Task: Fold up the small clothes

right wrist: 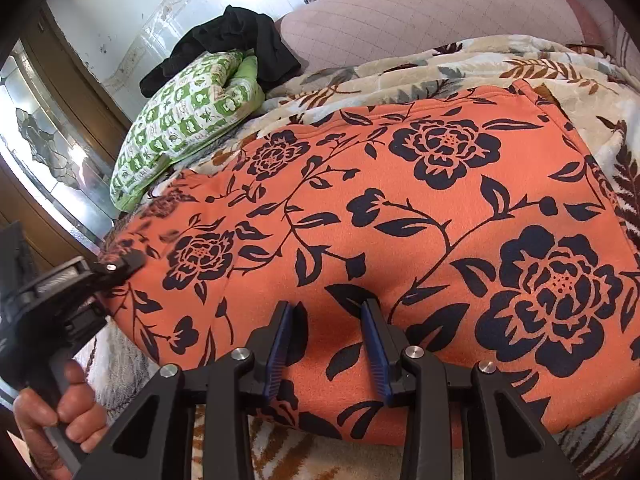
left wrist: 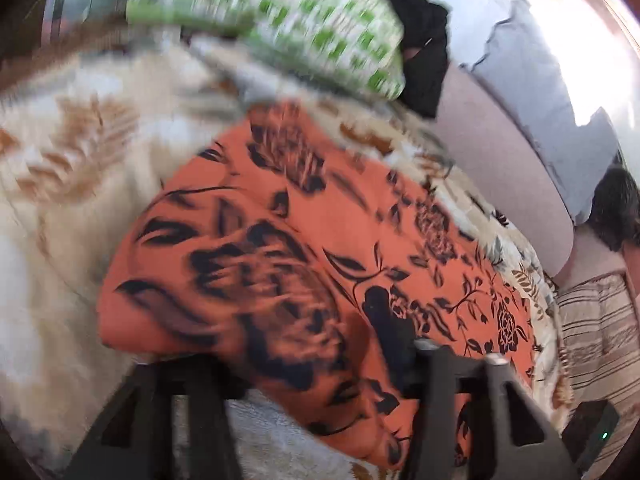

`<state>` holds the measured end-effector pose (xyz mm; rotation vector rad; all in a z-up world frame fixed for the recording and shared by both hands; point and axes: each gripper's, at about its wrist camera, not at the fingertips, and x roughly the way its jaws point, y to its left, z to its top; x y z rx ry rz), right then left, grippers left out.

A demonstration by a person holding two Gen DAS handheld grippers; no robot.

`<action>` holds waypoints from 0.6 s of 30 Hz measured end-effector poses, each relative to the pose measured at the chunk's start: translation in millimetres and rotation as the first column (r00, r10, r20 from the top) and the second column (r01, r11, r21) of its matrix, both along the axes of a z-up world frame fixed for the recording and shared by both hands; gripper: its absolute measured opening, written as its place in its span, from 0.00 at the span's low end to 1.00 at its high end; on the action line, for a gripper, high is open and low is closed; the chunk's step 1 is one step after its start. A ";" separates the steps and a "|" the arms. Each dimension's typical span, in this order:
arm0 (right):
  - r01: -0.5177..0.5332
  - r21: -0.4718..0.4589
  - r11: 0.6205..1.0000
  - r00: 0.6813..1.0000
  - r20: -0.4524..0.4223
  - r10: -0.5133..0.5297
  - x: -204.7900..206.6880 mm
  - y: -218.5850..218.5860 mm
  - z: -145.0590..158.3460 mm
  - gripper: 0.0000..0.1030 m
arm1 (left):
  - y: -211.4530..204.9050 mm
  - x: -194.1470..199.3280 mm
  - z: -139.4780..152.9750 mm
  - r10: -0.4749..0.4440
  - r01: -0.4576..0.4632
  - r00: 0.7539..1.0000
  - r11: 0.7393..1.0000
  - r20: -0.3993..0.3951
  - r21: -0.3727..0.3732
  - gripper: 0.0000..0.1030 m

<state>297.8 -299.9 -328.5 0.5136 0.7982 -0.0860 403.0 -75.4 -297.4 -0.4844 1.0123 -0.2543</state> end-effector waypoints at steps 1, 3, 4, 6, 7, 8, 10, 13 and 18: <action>-0.002 0.007 1.000 1.000 0.001 0.002 0.1 -1.3 -0.2 0.39 | 2.5 4.9 -8.4 0.015 -0.016 0.999 0.999 -0.033 -0.030 0.61; -0.004 0.020 1.000 1.000 0.001 0.004 0.6 -2.4 -0.4 0.39 | 5.1 5.1 -6.7 0.052 -0.052 0.999 0.997 0.000 -0.052 0.60; -0.006 0.029 1.000 1.000 0.002 0.006 0.5 -3.7 -0.2 0.39 | 5.2 5.1 -2.5 0.065 -0.064 0.998 0.996 0.019 -0.064 0.48; -0.008 0.057 0.998 1.000 0.004 0.008 -0.8 -7.4 0.3 0.39 | 3.0 4.8 5.3 0.084 -0.080 0.994 0.995 0.065 -0.061 0.29; -0.007 0.081 0.997 1.000 0.008 0.006 -2.0 -10.4 0.3 0.39 | 0.4 4.2 8.6 0.091 -0.086 0.992 0.995 0.084 -0.056 0.27; -0.003 0.115 0.993 1.000 0.013 0.001 -3.9 -14.9 0.2 0.39 | -4.2 3.2 12.7 0.095 -0.092 0.990 0.995 0.105 -0.039 0.26; 0.014 0.182 0.983 0.999 0.029 -0.020 -9.9 -26.2 2.0 0.38 | -19.9 -2.4 25.9 0.072 -0.081 0.982 0.996 0.177 0.044 0.25; 0.083 0.207 0.975 0.992 0.078 -0.101 -24.6 -49.7 13.7 0.38 | -48.4 -14.4 49.4 -0.016 -0.031 0.956 0.988 0.294 0.154 0.23; 0.245 0.205 0.948 0.955 0.120 -0.273 -57.1 -106.1 27.1 0.39 | -102.3 -41.0 82.9 -0.211 0.088 0.876 0.954 0.433 0.286 0.22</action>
